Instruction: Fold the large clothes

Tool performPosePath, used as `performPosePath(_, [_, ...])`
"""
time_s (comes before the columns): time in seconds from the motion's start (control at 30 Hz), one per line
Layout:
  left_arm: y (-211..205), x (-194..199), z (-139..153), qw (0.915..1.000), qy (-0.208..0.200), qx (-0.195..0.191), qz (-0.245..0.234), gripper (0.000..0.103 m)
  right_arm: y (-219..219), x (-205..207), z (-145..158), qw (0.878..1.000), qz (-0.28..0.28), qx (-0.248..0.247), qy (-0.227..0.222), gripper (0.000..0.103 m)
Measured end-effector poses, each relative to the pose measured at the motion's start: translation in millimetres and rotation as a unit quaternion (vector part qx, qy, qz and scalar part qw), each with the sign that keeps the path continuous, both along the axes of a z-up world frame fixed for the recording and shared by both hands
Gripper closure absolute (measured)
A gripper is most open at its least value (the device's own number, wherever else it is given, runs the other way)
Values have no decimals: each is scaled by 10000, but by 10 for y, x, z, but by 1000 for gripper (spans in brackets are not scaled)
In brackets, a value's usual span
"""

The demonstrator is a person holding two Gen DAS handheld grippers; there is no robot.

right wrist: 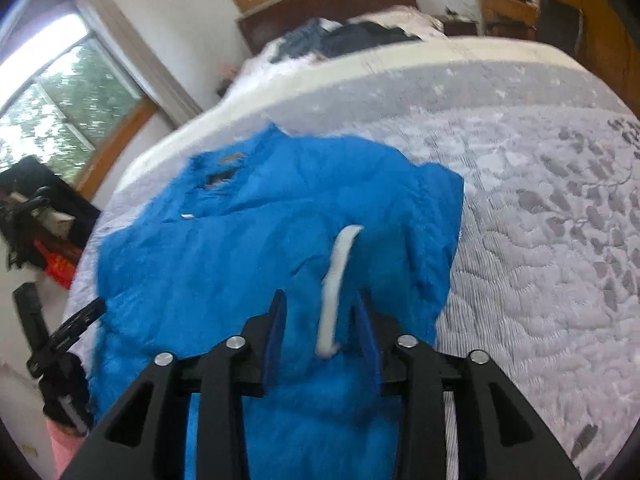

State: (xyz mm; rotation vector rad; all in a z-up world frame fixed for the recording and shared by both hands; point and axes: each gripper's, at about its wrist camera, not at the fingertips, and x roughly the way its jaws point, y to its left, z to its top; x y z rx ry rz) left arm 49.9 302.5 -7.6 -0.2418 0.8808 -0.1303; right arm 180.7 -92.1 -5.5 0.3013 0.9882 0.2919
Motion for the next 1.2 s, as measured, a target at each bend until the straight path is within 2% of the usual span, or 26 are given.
performPosePath(0.07, [64,-221,101,9999,47,-96,-99,35,-20,-273,151,9993,292,143,-188,50])
performPosePath(0.23, [232,-1012,159,9991,242,163,-309,27,0,-1072,269,9956,815,-339,-308,42])
performPosePath(0.3, [310,-1296,120,9986,412,210,-267,27,-34,-1357,236,9951,920,-262,-235,40])
performPosePath(0.43, [450,-1874,-47,9963,829,-129,-184,26,-141,-1946,88,9956,931,-92,-32,38])
performPosePath(0.6, [461,-2337,-129,9950,909,-391,-151,26,-252,-2440,-148,9964,816,38,247,37])
performPosePath(0.77, [373,-2495,-253,9912,1015,-803,-294,25,-255,-2778,-319,9951,881,211,391,37])
performPosePath(0.97, [239,-2547,-361,9916,1017,-738,-309,24,-179,-2906,-471,9929,984,336,569,36])
performPosePath(1.07, [155,-2563,-370,9891,1064,-905,-468,25,-113,-2911,-484,9924,1072,248,543,40])
performPosePath(1.17, [110,-2566,-372,9909,1061,-711,-419,36,-84,-2908,-481,9923,1096,265,518,51])
performPosePath(1.2, [116,-2569,-370,9911,1049,-725,-390,43,-74,-2900,-489,9922,1092,272,530,53])
